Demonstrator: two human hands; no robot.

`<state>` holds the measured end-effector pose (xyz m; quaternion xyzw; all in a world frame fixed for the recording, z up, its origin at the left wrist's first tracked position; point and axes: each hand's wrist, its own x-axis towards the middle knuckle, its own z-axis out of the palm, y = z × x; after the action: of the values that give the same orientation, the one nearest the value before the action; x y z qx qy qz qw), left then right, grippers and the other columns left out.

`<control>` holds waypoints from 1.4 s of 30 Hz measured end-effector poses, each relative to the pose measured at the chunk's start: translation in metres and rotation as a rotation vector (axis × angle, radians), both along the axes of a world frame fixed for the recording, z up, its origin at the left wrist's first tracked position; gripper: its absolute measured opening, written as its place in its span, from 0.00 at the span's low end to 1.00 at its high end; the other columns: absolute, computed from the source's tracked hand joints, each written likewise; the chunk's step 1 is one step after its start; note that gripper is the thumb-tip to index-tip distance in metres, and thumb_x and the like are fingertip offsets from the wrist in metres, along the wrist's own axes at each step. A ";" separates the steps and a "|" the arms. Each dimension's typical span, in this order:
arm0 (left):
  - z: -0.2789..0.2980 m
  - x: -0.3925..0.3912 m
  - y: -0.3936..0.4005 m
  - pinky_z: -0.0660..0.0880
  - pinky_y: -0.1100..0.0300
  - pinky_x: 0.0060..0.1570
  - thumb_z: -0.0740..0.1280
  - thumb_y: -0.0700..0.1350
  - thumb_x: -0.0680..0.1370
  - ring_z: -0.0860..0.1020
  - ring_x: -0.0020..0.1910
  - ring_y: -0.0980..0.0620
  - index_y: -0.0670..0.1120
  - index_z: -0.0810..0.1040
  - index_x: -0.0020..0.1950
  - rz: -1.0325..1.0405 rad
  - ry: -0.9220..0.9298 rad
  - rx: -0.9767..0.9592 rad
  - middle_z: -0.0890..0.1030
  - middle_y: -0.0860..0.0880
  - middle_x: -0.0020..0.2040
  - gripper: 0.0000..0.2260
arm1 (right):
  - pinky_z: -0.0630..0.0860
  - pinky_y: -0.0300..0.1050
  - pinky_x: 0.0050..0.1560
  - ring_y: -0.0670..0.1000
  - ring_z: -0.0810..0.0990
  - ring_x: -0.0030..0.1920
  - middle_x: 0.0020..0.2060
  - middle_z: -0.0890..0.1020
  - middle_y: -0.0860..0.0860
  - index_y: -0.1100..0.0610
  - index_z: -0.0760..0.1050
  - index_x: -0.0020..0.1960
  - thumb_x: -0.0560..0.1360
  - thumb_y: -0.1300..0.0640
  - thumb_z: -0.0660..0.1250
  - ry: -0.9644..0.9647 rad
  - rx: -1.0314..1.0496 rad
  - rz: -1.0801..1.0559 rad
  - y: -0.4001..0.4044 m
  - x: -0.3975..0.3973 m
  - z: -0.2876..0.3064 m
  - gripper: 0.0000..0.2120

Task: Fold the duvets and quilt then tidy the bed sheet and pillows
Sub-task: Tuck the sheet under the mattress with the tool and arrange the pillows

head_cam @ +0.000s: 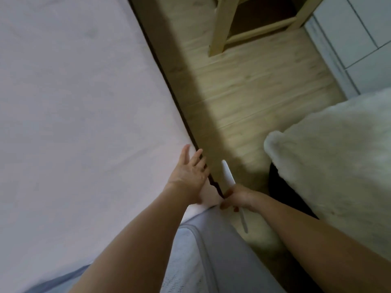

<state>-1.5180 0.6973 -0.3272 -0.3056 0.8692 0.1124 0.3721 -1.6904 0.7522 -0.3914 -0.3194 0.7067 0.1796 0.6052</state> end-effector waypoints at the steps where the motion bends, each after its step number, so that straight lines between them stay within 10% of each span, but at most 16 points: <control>1: 0.001 -0.003 -0.003 0.36 0.33 0.70 0.60 0.66 0.76 0.38 0.77 0.41 0.46 0.45 0.79 -0.002 -0.020 0.007 0.45 0.44 0.79 0.42 | 0.77 0.41 0.34 0.50 0.77 0.41 0.47 0.79 0.54 0.60 0.77 0.51 0.67 0.61 0.76 -0.036 0.000 -0.001 0.001 0.005 -0.001 0.15; 11: -0.018 -0.044 -0.013 0.33 0.37 0.70 0.56 0.64 0.77 0.68 0.67 0.46 0.51 0.75 0.65 0.020 -0.041 0.092 0.76 0.50 0.61 0.24 | 0.73 0.37 0.33 0.49 0.75 0.32 0.34 0.75 0.54 0.58 0.69 0.38 0.73 0.68 0.65 -0.100 -0.125 -0.256 -0.007 -0.001 -0.015 0.09; 17: -0.026 -0.039 -0.013 0.38 0.42 0.73 0.54 0.61 0.78 0.69 0.66 0.48 0.50 0.77 0.60 -0.002 -0.004 0.101 0.78 0.51 0.58 0.21 | 0.74 0.40 0.32 0.48 0.82 0.34 0.42 0.82 0.57 0.63 0.76 0.55 0.78 0.60 0.65 -0.213 -0.124 -0.657 0.007 -0.013 -0.014 0.08; 27: -0.030 -0.041 -0.012 0.40 0.44 0.73 0.52 0.56 0.81 0.70 0.63 0.50 0.53 0.78 0.57 0.031 0.002 0.098 0.79 0.53 0.53 0.17 | 0.74 0.49 0.58 0.56 0.76 0.55 0.56 0.77 0.59 0.63 0.70 0.66 0.80 0.59 0.60 -0.214 -0.209 -0.243 0.023 0.024 -0.026 0.16; 36: -0.034 -0.035 -0.005 0.42 0.47 0.75 0.48 0.61 0.79 0.71 0.56 0.51 0.47 0.76 0.42 0.096 0.108 0.099 0.77 0.52 0.42 0.24 | 0.72 0.56 0.65 0.59 0.78 0.53 0.51 0.79 0.64 0.67 0.76 0.57 0.72 0.68 0.66 -0.429 -0.131 -0.645 0.030 0.010 -0.025 0.14; 42: -0.037 -0.041 -0.002 0.40 0.49 0.74 0.57 0.54 0.80 0.72 0.60 0.52 0.52 0.79 0.47 0.114 0.039 0.016 0.81 0.53 0.46 0.12 | 0.74 0.45 0.48 0.52 0.78 0.42 0.39 0.80 0.56 0.58 0.78 0.40 0.74 0.58 0.70 -0.454 -0.249 -0.676 0.034 0.003 -0.016 0.05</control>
<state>-1.5588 0.6952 -0.3637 -0.3494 0.8565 0.1466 0.3504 -1.6870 0.7863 -0.4070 -0.1717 0.6369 -0.1905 0.7270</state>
